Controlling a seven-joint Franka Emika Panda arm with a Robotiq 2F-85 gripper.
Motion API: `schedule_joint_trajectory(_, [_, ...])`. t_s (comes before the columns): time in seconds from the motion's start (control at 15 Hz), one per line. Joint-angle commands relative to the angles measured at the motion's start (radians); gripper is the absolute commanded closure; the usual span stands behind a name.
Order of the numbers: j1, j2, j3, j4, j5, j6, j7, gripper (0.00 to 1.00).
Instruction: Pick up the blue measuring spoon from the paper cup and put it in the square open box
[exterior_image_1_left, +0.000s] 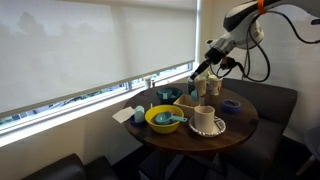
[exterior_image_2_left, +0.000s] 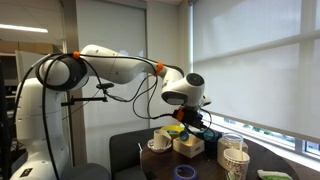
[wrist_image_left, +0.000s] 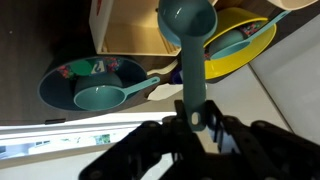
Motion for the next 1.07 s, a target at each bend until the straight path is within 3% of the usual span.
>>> schedule_joint_trajectory(0.0, [0.018, 0.004, 0.011, -0.033, 0.072, 0.120, -0.098, 0.94])
schedule_joint_trajectory(0.27, [0.026, 0.032, 0.018, -0.040, 0.086, 0.224, -0.149, 0.94])
schedule_joint_trajectory(0.33, [0.026, 0.036, 0.019, -0.046, 0.057, 0.234, -0.140, 0.50])
schedule_joint_trajectory(0.47, [0.025, 0.035, 0.020, -0.046, 0.037, 0.231, -0.119, 0.44])
schedule_joint_trajectory(0.87, [-0.016, 0.001, -0.016, 0.021, 0.106, 0.183, -0.128, 0.02])
schedule_joint_trajectory(0.93, [-0.029, -0.012, -0.032, 0.032, 0.098, 0.140, -0.112, 0.00])
schedule_joint_trajectory(1.0, [-0.006, 0.014, -0.014, 0.014, 0.071, 0.197, -0.117, 0.12])
